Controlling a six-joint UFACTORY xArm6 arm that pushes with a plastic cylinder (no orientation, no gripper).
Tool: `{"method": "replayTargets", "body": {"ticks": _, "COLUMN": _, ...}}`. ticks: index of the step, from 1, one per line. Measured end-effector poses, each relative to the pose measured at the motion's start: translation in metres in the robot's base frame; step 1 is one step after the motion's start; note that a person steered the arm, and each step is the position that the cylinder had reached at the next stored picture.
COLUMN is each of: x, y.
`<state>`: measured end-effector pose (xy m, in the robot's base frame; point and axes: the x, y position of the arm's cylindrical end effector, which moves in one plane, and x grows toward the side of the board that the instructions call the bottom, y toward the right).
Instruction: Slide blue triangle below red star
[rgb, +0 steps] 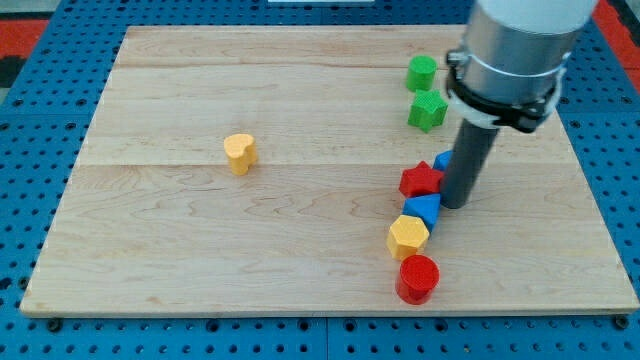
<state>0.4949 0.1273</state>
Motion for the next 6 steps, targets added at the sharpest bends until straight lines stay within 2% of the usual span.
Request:
{"method": "replayTargets", "body": {"ticks": 1, "x": -0.012, "y": -0.056}}
{"method": "replayTargets", "body": {"ticks": 2, "x": -0.027, "y": -0.076}}
{"method": "replayTargets", "body": {"ticks": 4, "x": 0.013, "y": -0.009}}
{"method": "replayTargets", "body": {"ticks": 6, "x": 0.026, "y": -0.111}}
